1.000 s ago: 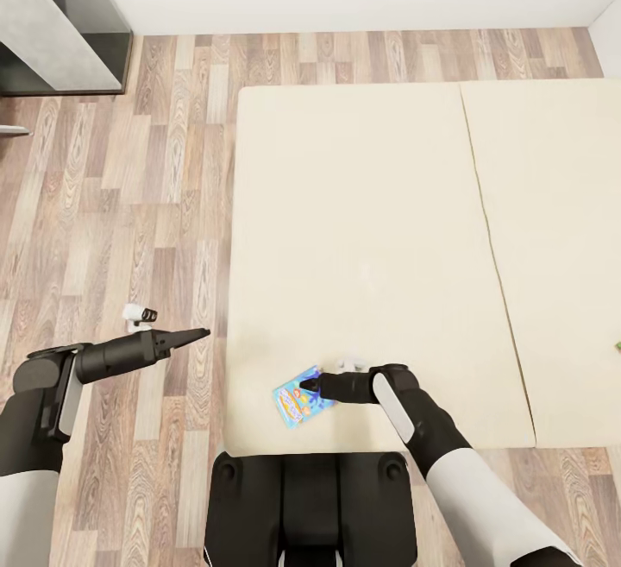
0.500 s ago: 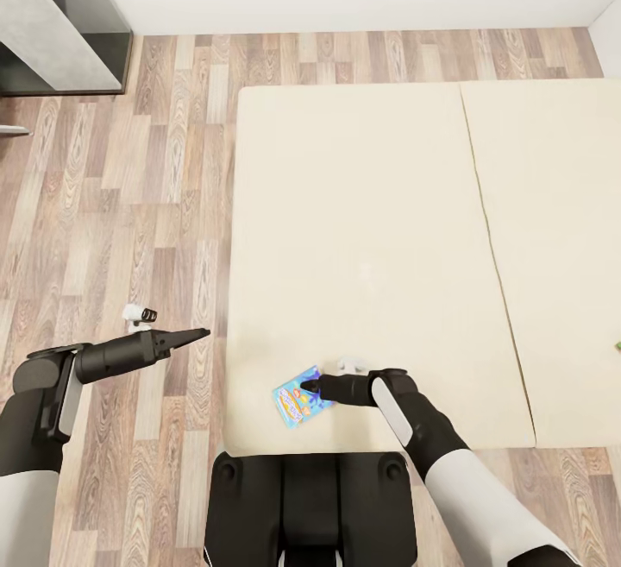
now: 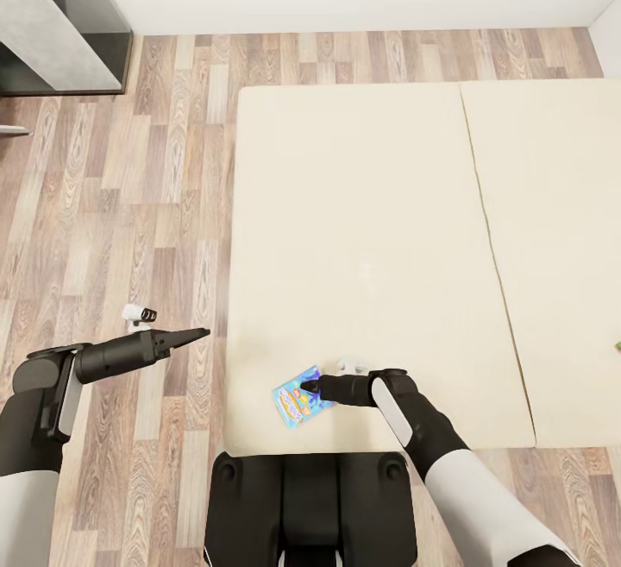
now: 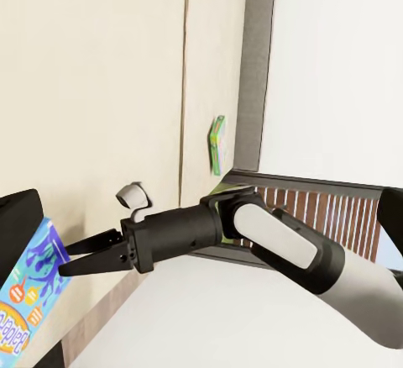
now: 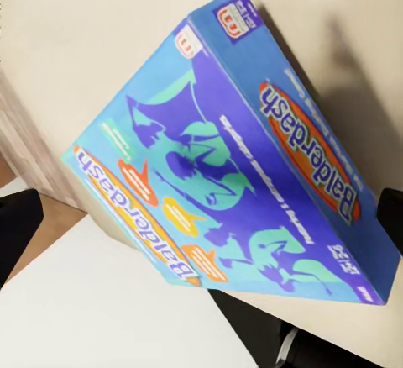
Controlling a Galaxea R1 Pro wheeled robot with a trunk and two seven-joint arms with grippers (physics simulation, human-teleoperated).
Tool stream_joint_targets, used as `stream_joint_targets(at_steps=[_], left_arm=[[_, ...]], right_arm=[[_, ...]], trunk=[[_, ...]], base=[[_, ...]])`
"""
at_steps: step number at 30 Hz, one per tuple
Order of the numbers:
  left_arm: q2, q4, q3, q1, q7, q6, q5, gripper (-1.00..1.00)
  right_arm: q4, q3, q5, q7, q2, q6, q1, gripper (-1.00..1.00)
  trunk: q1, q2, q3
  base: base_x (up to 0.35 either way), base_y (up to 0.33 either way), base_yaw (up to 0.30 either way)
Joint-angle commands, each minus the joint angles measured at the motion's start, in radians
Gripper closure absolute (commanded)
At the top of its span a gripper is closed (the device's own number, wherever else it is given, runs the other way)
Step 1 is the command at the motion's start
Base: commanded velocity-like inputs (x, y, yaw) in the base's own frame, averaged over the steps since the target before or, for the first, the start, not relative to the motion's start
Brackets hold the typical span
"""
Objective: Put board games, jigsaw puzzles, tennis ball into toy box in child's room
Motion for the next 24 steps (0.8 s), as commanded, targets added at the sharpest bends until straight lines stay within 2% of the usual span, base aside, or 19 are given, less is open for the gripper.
stream_joint_targets(at_steps=[1,9,17,24], left_arm=[[0.0,0.0,0.0,0.0,-0.004,0.011,-0.001,-1.0],[0.0,0.0,0.0,0.0,-0.004,0.011,-0.001,-1.0],[0.0,0.0,0.0,0.0,-0.004,0.011,-0.001,-1.0],[0.0,0.0,-0.001,0.0,-0.004,0.011,-0.001,-1.0]], right_arm=[[-0.001,0.0,0.003,0.003,0.001,0.004,0.0,-1.0],[-0.001,0.001,0.003,0.003,0.002,0.002,0.0,-1.0],[-0.001,0.04,0.002,0.002,0.002,-0.013,0.0,-1.0],[-0.001,0.046,0.001,0.001,0.002,-0.016,0.0,-1.0]], trunk=[[0.001,-0.002,-0.001],[0.001,-0.002,-0.001],[0.001,-0.002,-0.001],[0.001,-0.002,-0.001]], base=[[0.0,0.0,0.0],[0.0,0.0,0.0],[0.0,0.0,0.0],[0.0,0.0,0.0]])
